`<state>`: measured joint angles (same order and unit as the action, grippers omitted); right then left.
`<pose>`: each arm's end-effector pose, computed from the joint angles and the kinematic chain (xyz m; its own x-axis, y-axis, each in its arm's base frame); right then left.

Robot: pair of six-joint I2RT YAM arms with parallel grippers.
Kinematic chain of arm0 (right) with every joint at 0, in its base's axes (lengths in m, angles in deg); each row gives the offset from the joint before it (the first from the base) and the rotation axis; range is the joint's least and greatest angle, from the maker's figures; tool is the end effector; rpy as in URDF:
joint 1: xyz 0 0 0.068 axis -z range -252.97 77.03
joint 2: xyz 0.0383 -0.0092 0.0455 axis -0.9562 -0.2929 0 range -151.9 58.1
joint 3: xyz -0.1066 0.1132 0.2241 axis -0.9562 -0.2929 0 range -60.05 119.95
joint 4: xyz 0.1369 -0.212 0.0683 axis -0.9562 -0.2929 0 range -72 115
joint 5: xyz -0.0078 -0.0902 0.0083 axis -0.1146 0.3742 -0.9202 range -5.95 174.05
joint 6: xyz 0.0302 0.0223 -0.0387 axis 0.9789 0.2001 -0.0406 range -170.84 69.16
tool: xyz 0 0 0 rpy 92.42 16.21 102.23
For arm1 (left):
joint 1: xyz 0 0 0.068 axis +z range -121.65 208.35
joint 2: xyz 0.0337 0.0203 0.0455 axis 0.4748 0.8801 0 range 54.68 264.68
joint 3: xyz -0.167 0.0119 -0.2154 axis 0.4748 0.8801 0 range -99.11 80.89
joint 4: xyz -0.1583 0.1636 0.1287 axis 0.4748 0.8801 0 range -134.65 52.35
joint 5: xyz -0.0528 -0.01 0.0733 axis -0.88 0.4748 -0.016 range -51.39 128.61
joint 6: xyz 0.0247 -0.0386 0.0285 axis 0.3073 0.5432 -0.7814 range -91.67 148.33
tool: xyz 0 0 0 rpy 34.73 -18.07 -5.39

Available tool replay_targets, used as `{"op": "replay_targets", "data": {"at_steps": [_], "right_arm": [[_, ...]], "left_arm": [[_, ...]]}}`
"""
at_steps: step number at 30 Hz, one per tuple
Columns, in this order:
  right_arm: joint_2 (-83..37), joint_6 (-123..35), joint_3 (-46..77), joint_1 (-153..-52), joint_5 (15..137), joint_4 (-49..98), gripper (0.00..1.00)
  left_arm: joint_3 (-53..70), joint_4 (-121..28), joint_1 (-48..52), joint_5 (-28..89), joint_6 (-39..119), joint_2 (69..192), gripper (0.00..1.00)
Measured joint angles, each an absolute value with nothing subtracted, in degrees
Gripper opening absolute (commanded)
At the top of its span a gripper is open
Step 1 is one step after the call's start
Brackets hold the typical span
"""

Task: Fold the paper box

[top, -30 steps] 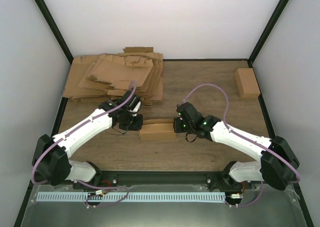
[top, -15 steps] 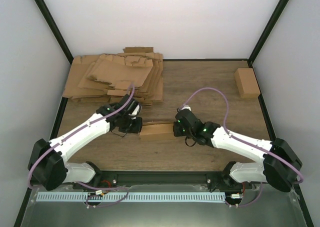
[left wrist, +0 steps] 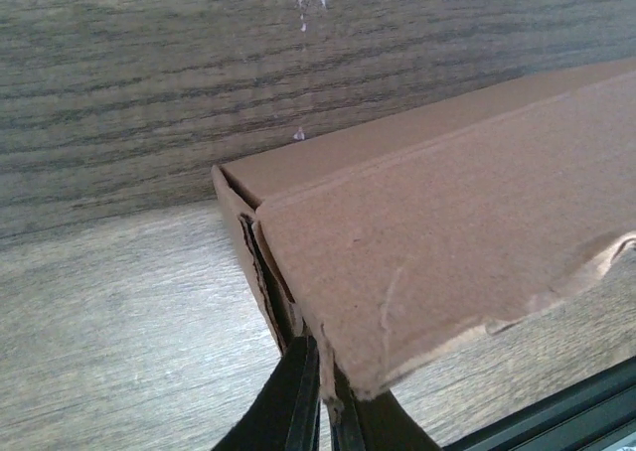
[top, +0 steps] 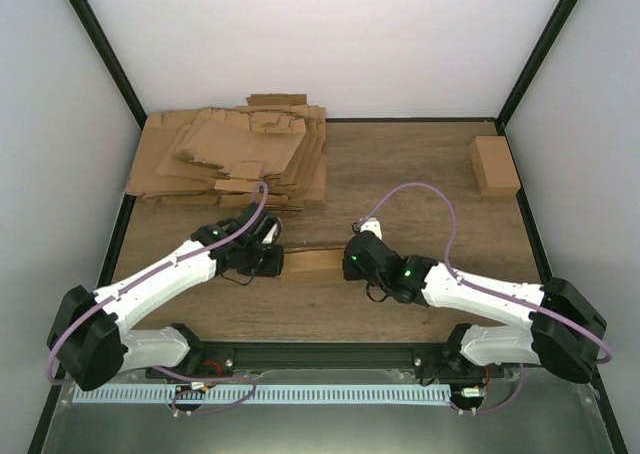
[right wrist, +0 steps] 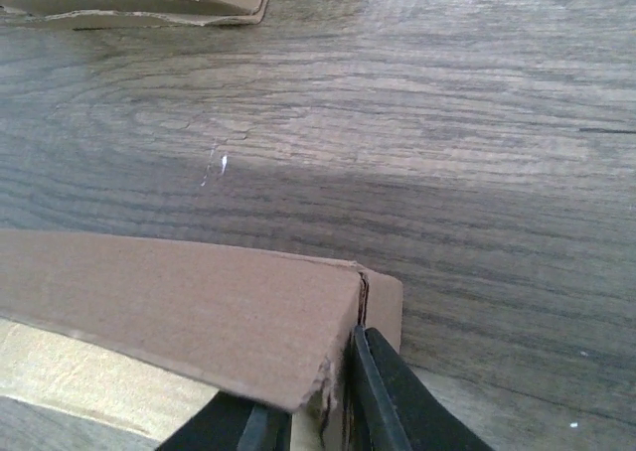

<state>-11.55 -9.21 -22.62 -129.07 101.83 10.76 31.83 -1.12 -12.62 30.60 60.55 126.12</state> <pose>0.1438 0.1947 0.2029 -0.7493 0.0193 -0.6619 -0.2344 0.9271 0.2924 0.1705 -0.1546 0.2262 -0.9522 0.1275 -0.2775 0.2180 0.9202 -0.3252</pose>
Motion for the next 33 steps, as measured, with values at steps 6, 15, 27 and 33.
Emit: {"op": "replay_targets", "data": {"at_steps": [6, 15, 27, 33], "right_arm": [[-8.14, -9.46, -22.62, -129.98, 100.39, 6.93, 0.33], [-6.52, -10.5, -20.42, -130.07, 99.67, 0.88, 0.42], [-5.58, -11.16, -17.62, -130.07, 99.91, -2.12, 0.25], [-5.95, -11.2, -17.34, -130.07, 99.84, -2.95, 0.16]], "left_arm": [[31.87, -0.75, -12.95, 30.95, 61.14, 125.31, 0.12], [29.23, 2.81, -12.95, 33.35, 61.78, 124.29, 0.43], [27.72, 3.01, -12.97, 34.57, 62.59, 122.63, 0.32], [27.72, 2.99, -12.97, 35.14, 62.61, 123.83, 0.23]]}}
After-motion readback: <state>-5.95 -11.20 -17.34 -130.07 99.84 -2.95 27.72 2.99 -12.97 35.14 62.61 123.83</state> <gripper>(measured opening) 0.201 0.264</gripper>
